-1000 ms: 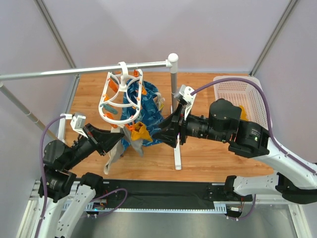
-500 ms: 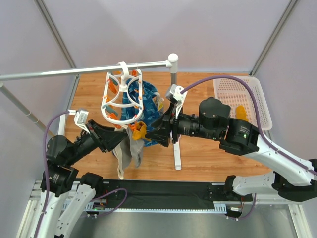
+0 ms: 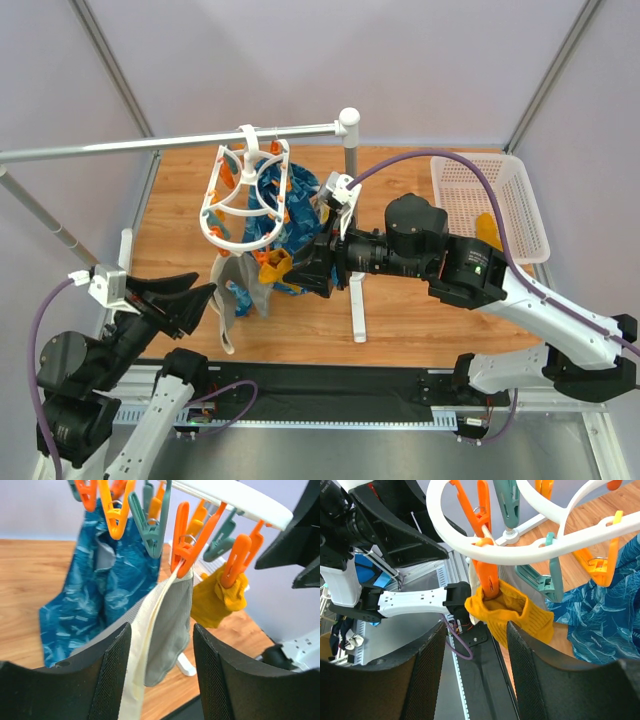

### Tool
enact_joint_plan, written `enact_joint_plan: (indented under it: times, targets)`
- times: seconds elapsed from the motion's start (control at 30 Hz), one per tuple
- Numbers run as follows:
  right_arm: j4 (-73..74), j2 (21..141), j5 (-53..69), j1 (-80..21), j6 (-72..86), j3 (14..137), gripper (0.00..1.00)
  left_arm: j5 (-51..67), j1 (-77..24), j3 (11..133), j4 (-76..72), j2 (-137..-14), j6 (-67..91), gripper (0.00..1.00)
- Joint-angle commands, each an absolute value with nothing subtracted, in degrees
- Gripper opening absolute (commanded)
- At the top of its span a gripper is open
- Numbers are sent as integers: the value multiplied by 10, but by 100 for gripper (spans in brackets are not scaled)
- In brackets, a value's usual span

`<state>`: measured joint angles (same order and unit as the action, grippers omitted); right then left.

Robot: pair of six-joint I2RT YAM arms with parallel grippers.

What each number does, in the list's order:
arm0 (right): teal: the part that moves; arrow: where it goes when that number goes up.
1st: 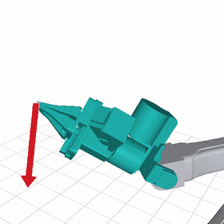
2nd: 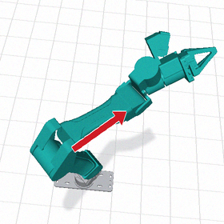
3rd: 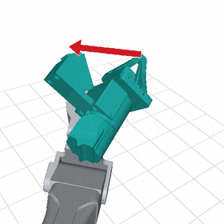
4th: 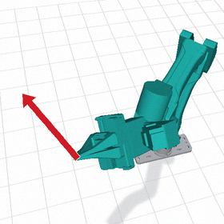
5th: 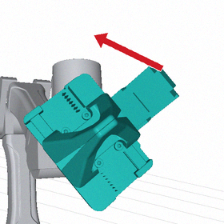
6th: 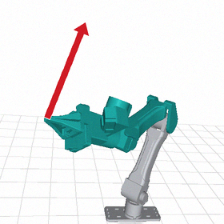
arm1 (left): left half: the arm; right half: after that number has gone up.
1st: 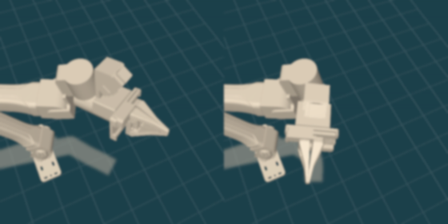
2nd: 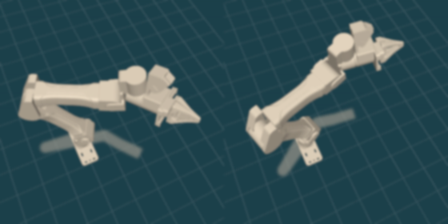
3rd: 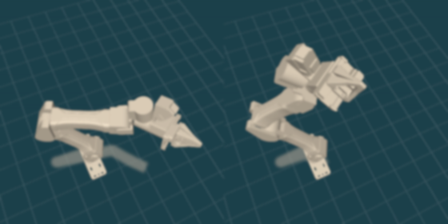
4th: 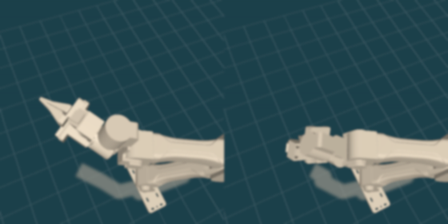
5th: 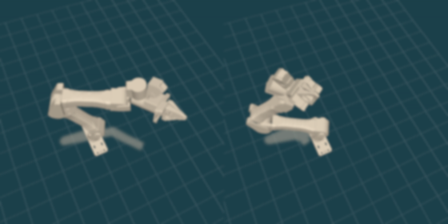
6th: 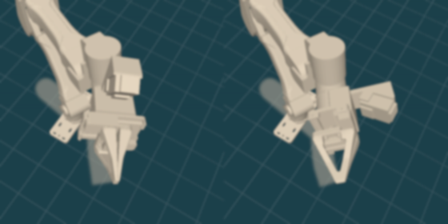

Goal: Clip the socks to the hanger
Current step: Rotate the hanger at the clothesline.

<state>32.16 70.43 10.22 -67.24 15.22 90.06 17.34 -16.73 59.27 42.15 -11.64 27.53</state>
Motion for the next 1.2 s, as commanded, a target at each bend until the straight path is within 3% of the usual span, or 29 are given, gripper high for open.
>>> enact_joint_plan:
  times: [0.0,0.2,0.47,0.77,1.17]
  targets:
    - [299,704,115,-672,155,923,53,105,-167,620,455,-137,224,59]
    - [301,696,117,-672,156,918,53,3,-167,735,502,-251,215,57]
    - [306,693,113,-672,149,915,53,-19,-167,767,462,-311,186,57]
    - [308,693,112,-672,145,912,52,155,-167,771,387,-339,140,59]
    - [306,686,114,-672,147,904,52,174,-167,775,368,-365,163,62]
